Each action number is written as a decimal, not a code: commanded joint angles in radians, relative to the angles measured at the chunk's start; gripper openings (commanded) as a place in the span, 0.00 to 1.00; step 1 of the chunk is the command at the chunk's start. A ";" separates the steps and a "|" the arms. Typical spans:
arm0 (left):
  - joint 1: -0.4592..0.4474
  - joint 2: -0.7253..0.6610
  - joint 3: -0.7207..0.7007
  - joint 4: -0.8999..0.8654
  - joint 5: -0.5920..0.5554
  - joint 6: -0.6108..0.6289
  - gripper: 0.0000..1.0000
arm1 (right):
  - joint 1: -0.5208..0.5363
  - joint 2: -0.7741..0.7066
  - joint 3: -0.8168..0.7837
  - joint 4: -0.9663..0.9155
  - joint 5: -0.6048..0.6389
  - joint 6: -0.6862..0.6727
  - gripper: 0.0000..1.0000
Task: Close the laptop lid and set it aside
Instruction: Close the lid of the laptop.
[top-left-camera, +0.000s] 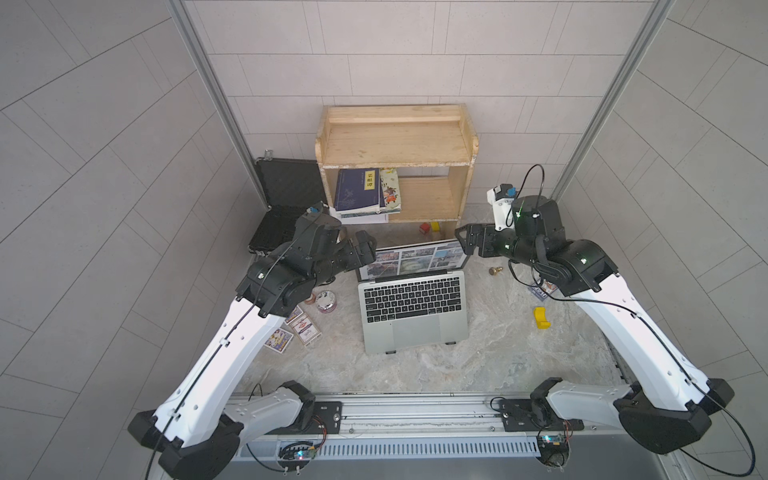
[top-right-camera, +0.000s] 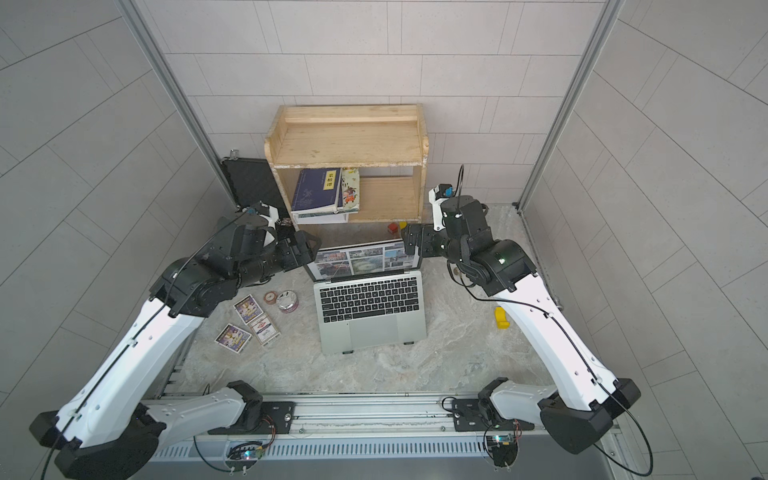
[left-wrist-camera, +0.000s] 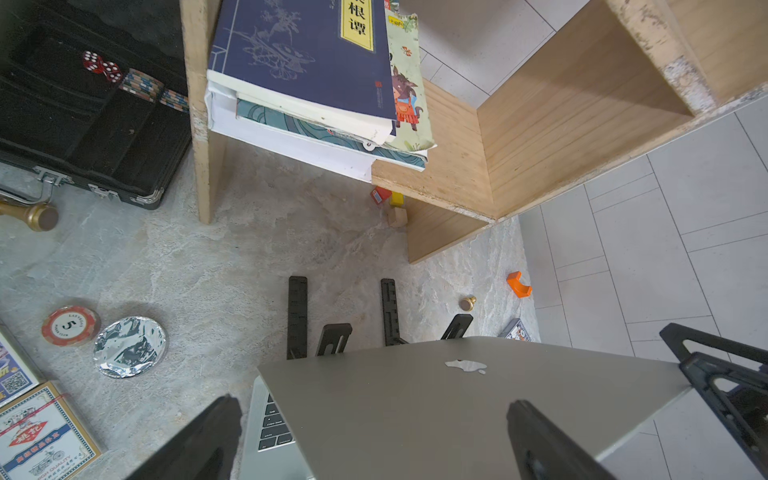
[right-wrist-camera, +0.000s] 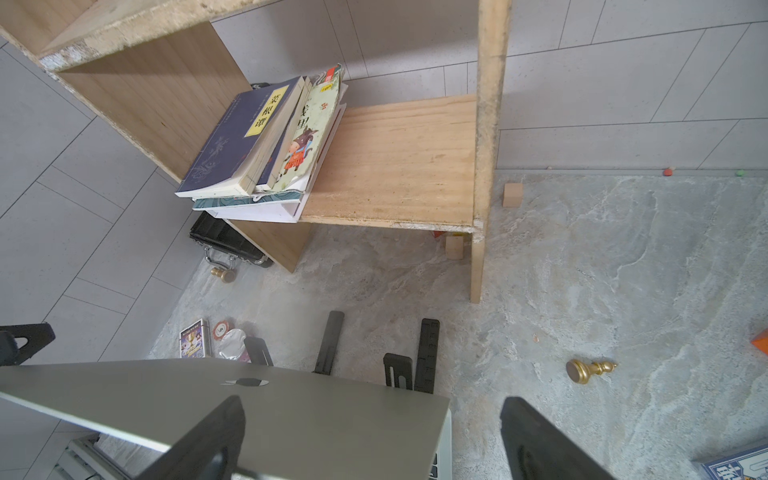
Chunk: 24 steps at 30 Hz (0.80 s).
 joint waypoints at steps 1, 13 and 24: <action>-0.019 -0.022 -0.038 -0.058 0.009 0.000 1.00 | 0.008 -0.025 -0.026 -0.053 0.020 0.001 0.99; -0.074 -0.080 -0.088 -0.063 -0.001 -0.037 1.00 | 0.028 -0.079 -0.066 -0.057 0.024 0.018 0.99; -0.114 -0.112 -0.141 -0.066 -0.018 -0.060 1.00 | 0.059 -0.125 -0.126 -0.059 0.045 0.032 0.98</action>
